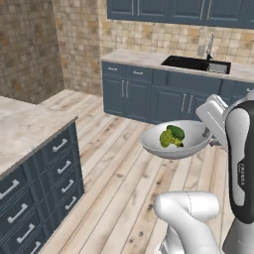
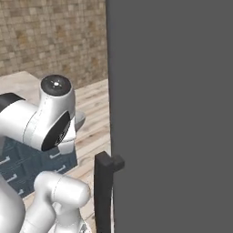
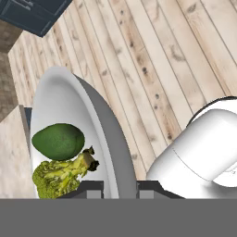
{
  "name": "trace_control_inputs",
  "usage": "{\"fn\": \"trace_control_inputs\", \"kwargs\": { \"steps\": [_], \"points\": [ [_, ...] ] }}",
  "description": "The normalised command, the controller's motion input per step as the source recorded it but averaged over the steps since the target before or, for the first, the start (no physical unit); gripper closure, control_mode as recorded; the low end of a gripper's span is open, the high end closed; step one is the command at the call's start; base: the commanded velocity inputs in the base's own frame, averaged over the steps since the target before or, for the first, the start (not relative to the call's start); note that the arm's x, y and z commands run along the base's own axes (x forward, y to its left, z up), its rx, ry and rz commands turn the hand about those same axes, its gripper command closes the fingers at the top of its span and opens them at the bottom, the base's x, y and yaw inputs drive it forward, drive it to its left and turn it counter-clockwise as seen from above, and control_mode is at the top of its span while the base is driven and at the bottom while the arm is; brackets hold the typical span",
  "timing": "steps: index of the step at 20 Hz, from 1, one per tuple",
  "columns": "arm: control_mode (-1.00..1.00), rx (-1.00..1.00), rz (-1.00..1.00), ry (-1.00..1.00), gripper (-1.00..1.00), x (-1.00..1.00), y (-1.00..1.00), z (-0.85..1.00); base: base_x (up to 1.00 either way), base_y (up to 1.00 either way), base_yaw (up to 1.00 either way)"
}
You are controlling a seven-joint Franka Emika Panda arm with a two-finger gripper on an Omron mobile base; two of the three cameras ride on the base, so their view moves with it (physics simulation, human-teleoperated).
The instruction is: Place the bowl with the avocado and broccoli on the top shelf of the fridge. Place the bowl with the chicken drumstick and fish on the second highest shelf of the fridge.
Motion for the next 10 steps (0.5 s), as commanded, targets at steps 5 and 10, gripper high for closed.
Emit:
{"fn": "trace_control_inputs", "kwargs": {
  "steps": [5,10],
  "points": [
    [1.00,0.00,0.00,0.00,1.00,0.00,0.00,0.00,0.51,0.32,-0.22],
    [1.00,0.00,0.00,0.00,1.00,0.00,0.00,0.00,0.62,0.31,-0.26]
  ]
}}
